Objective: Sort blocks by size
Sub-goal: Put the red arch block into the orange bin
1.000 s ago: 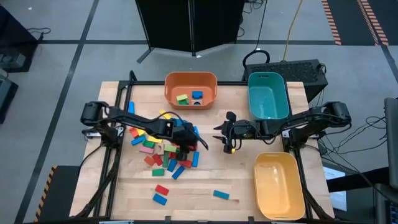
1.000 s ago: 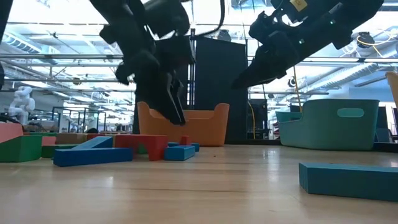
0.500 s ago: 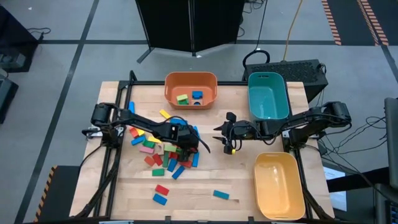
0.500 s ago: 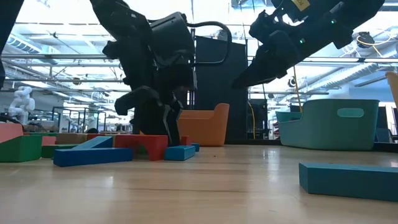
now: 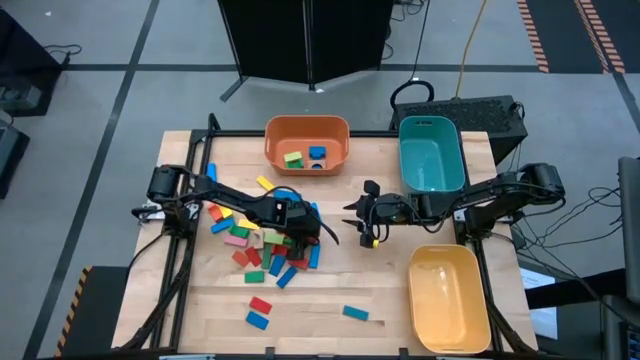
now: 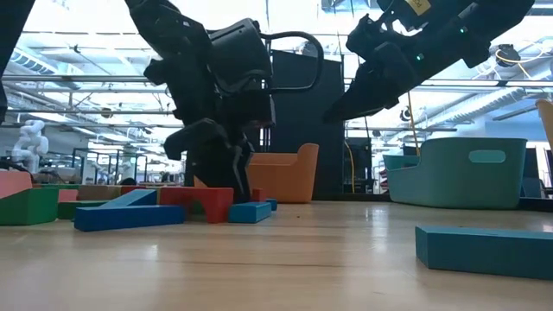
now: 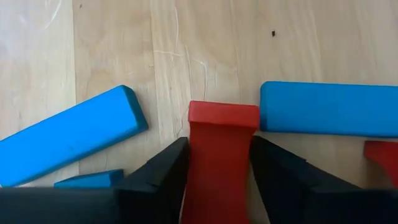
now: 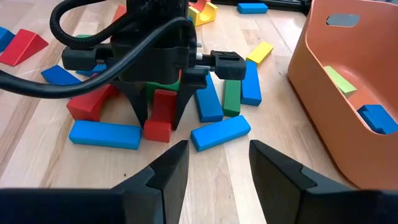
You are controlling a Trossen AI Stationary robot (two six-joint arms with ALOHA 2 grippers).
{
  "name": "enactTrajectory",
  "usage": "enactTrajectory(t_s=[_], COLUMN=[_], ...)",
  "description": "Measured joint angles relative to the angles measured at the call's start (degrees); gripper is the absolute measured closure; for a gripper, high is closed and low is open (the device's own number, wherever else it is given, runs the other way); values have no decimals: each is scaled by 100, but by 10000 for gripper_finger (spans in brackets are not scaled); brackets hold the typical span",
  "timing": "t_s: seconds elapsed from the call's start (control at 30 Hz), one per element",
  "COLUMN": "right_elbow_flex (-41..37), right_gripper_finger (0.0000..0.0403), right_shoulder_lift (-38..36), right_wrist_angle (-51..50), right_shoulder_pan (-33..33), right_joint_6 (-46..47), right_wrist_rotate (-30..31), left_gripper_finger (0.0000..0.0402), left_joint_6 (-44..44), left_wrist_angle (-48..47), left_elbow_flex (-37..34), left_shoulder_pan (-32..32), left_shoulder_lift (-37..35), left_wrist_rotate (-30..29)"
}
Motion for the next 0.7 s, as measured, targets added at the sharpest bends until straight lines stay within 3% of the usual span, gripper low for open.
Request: enactTrajectory(t_s=[0.17, 0.4, 0.7], right_elbow_flex=[0, 0, 0], right_gripper_finger=[245, 245, 245], right_shoulder_lift=[0, 0, 0], right_wrist_angle=[0, -2, -9], right_shoulder_pan=[0, 0, 0], right_joint_6=[0, 0, 0], right_wrist_rotate=[0, 0, 0], left_gripper_finger=[256, 261, 262], left_joint_6=[-2, 6, 71], left_wrist_angle=[4, -106, -387], left_elbow_flex=[-4, 69, 116], left_shoulder_pan=[7, 14, 454], left_shoulder_lift=[2, -116, -797], left_wrist_rotate=[-29, -137, -558])
